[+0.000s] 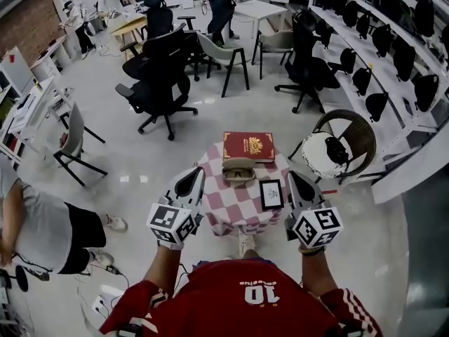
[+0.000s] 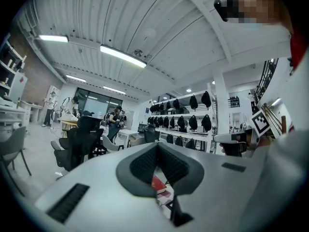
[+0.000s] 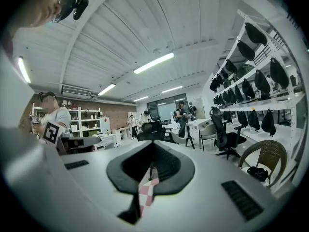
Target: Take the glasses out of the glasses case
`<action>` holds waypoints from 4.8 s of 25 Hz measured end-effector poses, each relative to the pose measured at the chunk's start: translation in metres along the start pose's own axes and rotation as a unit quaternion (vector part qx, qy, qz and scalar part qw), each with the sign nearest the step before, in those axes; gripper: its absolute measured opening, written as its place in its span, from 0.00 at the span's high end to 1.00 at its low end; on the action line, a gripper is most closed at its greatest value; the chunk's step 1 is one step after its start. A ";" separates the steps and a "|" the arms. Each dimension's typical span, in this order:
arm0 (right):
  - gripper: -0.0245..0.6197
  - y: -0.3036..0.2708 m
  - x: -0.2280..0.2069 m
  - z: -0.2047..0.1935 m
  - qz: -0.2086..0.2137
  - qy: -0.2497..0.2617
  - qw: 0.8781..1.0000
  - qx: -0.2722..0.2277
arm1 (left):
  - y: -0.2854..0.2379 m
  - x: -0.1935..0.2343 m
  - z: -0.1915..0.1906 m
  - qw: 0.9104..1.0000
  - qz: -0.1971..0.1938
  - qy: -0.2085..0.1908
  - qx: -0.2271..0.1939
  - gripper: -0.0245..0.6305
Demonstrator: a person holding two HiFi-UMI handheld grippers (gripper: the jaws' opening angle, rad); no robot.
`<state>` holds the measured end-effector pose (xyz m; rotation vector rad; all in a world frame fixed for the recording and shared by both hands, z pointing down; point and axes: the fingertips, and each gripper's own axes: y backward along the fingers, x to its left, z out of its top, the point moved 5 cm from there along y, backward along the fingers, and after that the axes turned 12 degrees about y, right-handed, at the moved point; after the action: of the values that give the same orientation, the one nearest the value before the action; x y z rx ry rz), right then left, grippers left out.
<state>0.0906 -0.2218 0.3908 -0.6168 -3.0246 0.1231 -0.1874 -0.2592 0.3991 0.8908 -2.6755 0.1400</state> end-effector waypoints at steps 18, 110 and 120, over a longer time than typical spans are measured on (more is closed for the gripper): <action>0.94 -0.036 -0.025 -0.009 0.015 -0.006 1.000 0.002 | -0.053 0.009 -0.010 0.999 -0.011 -0.044 0.023 0.86; 0.94 -0.087 -0.111 -0.112 -0.005 -0.096 0.990 0.099 | -0.261 0.107 -0.363 0.800 -0.119 -0.392 0.439 0.93; 0.94 -0.071 -0.101 -0.085 -0.001 -0.094 0.993 0.073 | -0.235 0.081 -0.297 0.846 -0.092 -0.352 0.390 0.93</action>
<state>0.1618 -0.3206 0.4776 -0.6224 -3.1560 0.4225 -0.0290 -0.4371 0.7043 1.7035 -3.1795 1.1209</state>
